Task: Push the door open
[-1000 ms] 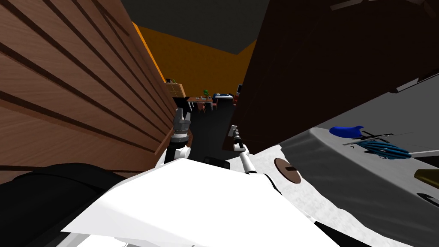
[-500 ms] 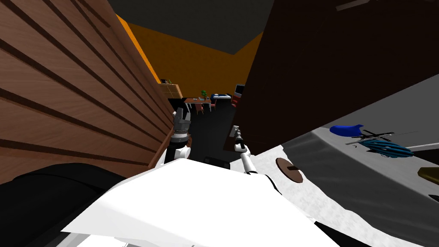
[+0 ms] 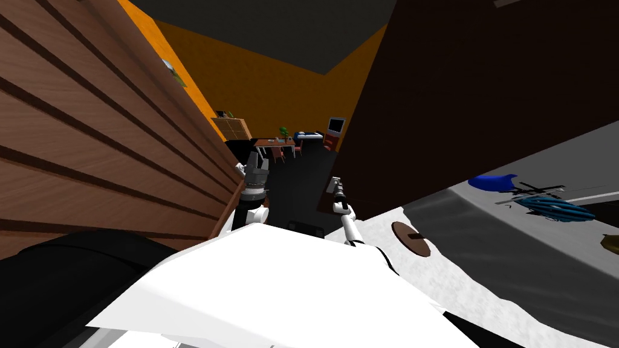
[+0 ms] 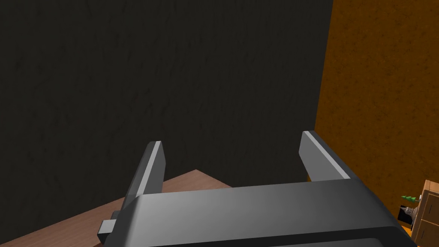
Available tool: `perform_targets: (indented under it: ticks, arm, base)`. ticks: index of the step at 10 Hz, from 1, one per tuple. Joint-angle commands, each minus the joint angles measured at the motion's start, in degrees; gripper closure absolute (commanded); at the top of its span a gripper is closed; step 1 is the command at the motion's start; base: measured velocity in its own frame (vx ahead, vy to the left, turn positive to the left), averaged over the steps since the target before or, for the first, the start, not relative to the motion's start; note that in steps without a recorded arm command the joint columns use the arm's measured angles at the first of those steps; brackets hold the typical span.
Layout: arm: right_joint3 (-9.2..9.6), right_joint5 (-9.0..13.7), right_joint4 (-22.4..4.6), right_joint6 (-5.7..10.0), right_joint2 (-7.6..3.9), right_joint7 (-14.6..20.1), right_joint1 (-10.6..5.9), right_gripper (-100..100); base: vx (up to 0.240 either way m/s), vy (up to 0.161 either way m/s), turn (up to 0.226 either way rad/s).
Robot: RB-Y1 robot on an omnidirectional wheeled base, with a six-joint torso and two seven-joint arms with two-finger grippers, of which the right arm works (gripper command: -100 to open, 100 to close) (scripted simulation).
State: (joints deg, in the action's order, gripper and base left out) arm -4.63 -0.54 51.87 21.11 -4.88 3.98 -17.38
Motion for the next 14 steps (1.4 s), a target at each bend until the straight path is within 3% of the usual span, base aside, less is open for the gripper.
perform_targets:
  ticks: [1, 3, 6, 14]
  arm:
    - [-1.09, 0.2, -0.15, 0.23, 0.17, -0.4, -0.2, 100]
    - [-2.12, 0.39, -0.28, 0.24, 0.41, -0.72, -0.25, 100]
    - [-3.1, 0.61, -0.68, 0.34, -0.23, -0.96, -0.28, 100]
    - [-8.03, 1.81, -1.25, 0.52, -1.25, -2.31, -0.29, 100]
  base:
    - [0.148, 0.146, -0.081]
    - [0.147, 0.113, -0.068]
    - [0.105, 0.051, -0.044]
    - [0.18, 0.108, -0.067]
